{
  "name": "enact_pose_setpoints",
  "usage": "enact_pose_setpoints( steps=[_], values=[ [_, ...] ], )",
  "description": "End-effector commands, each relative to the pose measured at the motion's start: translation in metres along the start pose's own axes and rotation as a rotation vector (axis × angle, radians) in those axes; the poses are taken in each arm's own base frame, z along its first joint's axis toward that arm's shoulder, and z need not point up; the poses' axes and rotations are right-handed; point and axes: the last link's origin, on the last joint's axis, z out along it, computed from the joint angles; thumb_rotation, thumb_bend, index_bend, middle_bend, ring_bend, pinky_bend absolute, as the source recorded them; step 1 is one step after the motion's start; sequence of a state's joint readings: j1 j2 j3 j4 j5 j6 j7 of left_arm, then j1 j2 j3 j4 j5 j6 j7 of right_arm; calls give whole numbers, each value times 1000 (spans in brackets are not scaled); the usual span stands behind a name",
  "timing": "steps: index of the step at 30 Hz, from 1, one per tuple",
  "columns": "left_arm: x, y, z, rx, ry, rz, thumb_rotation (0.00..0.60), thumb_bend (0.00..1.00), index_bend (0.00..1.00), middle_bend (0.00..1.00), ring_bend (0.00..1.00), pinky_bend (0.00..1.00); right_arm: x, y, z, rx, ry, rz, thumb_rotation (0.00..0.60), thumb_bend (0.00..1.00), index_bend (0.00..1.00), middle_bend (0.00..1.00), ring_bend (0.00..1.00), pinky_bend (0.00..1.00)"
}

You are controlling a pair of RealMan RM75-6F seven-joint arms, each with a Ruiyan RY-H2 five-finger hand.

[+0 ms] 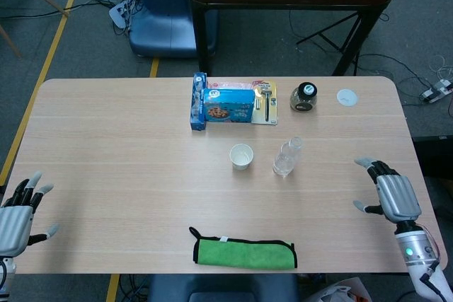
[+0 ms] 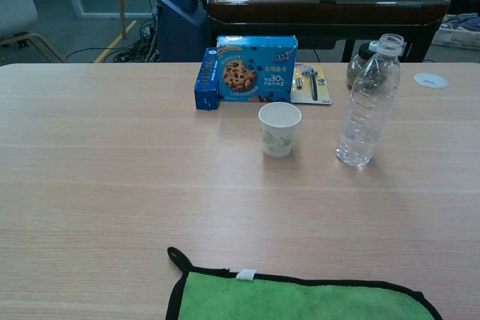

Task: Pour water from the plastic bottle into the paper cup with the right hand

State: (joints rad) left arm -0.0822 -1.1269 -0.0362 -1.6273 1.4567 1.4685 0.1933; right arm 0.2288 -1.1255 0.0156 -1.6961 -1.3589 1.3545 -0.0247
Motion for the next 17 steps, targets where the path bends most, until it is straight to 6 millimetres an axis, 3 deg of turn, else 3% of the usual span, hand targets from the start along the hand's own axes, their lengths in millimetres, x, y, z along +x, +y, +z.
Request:
enact_pose_setpoints(
  steps=[1, 9, 17],
  values=[
    [-1, 2, -1, -6, 3, -1, 600, 119, 219, 38, 66, 326, 3, 1, -22, -14, -1, 8, 600, 0, 203, 220, 180, 363],
    [-4, 5, -1, -14, 0, -1, 600, 119, 220, 40, 67, 328, 8, 3, -46, -26, 0, 10, 600, 0, 203, 227, 180, 363],
    [-8, 7, 1, -21, -14, 2, 600, 119, 220, 40, 67, 328, 13, 4, -51, -47, 11, -34, 600, 0, 203, 230, 180, 363]
  ],
)
